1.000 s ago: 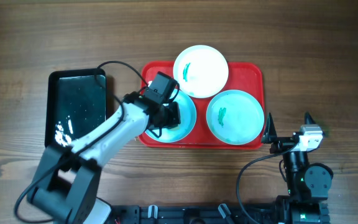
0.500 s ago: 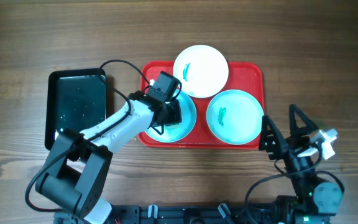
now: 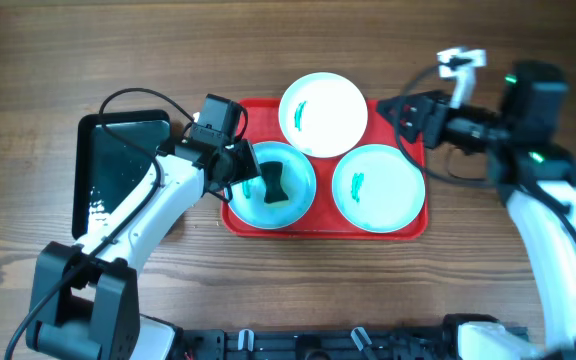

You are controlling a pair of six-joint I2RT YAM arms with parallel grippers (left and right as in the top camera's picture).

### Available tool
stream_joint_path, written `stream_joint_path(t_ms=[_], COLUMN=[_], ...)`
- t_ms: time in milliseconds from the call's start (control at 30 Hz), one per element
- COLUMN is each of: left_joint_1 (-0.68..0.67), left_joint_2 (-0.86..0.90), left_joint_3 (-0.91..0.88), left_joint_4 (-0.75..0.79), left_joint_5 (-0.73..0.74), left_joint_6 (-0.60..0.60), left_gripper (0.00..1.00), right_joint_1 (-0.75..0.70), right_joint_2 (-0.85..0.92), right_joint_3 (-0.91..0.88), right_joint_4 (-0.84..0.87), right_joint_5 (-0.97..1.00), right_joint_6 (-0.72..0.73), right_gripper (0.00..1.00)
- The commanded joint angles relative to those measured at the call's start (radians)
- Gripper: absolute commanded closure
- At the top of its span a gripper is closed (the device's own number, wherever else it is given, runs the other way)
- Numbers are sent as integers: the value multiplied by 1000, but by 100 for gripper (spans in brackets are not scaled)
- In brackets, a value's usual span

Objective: Clean dirty plates on tray and stack at the side
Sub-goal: 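Reach the right gripper to the left blue plate's rim and hold it, then scrub the left blue plate with the sponge in the left gripper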

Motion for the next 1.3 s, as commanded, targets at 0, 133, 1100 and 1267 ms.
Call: stream_joint_path(t_ms=[0,133,1100,1267], left_joint_1=[2,2,-54,-100], left_joint_2=[-4,-4,7,110], left_joint_3=[6,6,6,6], left_joint_4=[-8,-7,-4,63], left_joint_5=[-9,-9,44,69], left_joint_6=[1,1,1,-60], left_gripper=[40,37,48,49], right_joint_1=[175,432,523,523], right_joint_2=[91,225,513,513], right_joint_3=[7,7,16,16], right_joint_4=[-54,-101,-25,-12], right_joint_5=[291,706,825,783], right_joint_6=[60,133,63,92], right_gripper=[74,68,96,96])
